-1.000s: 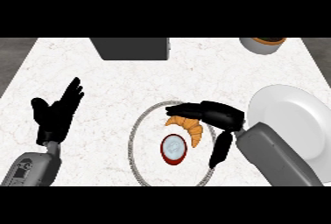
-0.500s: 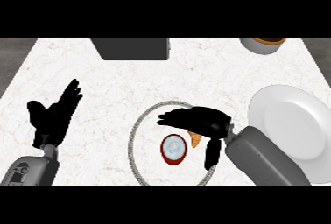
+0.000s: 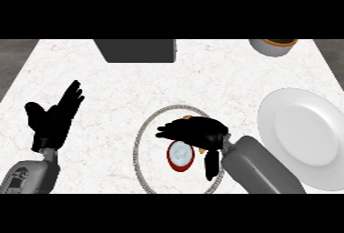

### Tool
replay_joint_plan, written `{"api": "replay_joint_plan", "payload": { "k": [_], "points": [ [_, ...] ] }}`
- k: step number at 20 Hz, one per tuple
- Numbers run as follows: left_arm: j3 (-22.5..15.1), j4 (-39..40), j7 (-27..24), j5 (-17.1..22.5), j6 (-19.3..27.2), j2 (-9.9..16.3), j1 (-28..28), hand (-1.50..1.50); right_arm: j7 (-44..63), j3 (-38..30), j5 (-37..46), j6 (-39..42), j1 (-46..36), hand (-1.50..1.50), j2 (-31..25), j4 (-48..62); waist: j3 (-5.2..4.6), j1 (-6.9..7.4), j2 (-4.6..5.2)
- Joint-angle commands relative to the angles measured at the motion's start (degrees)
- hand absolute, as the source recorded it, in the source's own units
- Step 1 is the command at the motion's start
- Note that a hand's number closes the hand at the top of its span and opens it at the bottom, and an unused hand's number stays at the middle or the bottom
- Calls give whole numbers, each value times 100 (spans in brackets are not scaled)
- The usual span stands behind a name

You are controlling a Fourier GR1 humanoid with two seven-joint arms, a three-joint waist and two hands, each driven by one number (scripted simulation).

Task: Pick the can from the placemat and place it in the plate

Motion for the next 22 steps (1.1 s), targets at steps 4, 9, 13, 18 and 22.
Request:
{"api": "replay_joint_plan", "payload": {
  "k": [4, 9, 13, 18, 22],
  "points": [
    [30, -241, 194, -192, -67, -173, 78, 0, 166, -288, 632, 215, -111, -150, 521, 161, 1, 5, -1],
    [261, 63, -204, -179, -335, -147, 124, 0, -151, -320, 1128, -151, -205, -150, 942, 864, 1, 22, 6],
    [19, -557, 164, -413, 3, -468, 413, 0, -386, -180, 1526, -262, 125, -150, 756, 872, 2, 16, -1],
    [251, 93, 34, -374, -150, -323, -139, 0, -920, 80, 1666, -21, -468, 150, 1030, 1561, 1, 34, 21],
    [427, 122, -297, -339, -403, -206, 183, 0, -665, 166, 1590, 298, -136, 150, 1108, 838, 0, 12, 4]
  ]
}}
